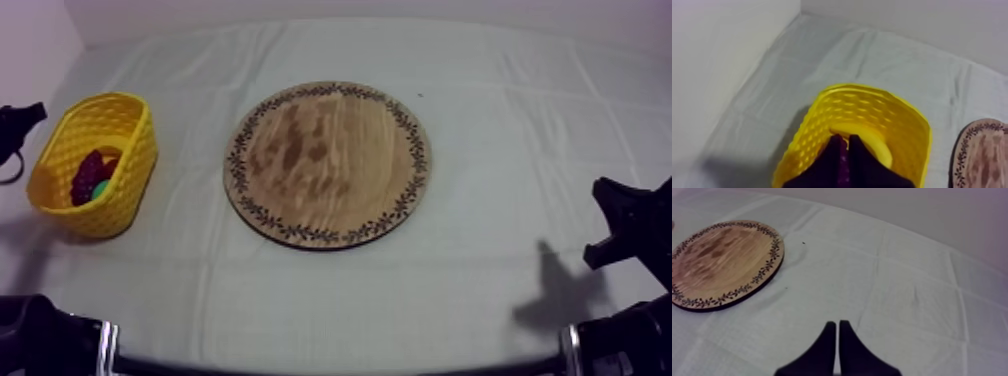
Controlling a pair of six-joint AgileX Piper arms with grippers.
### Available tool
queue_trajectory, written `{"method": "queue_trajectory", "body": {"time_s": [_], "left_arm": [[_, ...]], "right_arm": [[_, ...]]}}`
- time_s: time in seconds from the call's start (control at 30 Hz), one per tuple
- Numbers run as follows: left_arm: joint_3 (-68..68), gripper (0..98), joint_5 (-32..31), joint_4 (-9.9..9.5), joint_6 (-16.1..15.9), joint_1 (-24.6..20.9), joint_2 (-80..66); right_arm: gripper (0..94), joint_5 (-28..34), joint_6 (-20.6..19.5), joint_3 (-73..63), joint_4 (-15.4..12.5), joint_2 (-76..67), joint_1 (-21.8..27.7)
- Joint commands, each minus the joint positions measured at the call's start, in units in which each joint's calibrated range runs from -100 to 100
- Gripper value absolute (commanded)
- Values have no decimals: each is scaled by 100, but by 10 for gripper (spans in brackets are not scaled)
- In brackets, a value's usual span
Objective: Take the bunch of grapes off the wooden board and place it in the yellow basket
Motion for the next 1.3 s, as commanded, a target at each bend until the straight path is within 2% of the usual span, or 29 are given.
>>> {"method": "queue_trajectory", "body": {"time_s": [0.0, 0.07, 0.23, 0.33, 0.47, 0.63, 0.77, 1.27], "left_arm": [[521, 14, -74, 110, -144, 50, -1229], [895, 7, -223, 264, -323, 56, -1614], [1962, 1, -695, 826, -961, 25, -2580], [2436, 0, -803, 984, -1160, 62, -3066], [2757, 0, -669, 1036, -1244, 144, -3590], [2832, 0, -93, 999, -1136, 235, -4072], [2837, 0, 125, 1090, -1096, 332, -4396], [2869, 0, 113, 1156, -816, 378, -4526]], "right_arm": [[4, 0, 11, -3, 1, -1, 2], [4, 0, 10, -3, 1, -1, 2], [4, 0, 11, -3, 1, -1, 2], [4, 0, 13, -3, 1, -1, 2], [4, 0, 12, -3, 1, -1, 2], [4, 0, 10, -3, 1, -1, 2], [4, 0, 10, -3, 1, -1, 2], [4, 0, 10, -3, 1, -1, 2]]}}
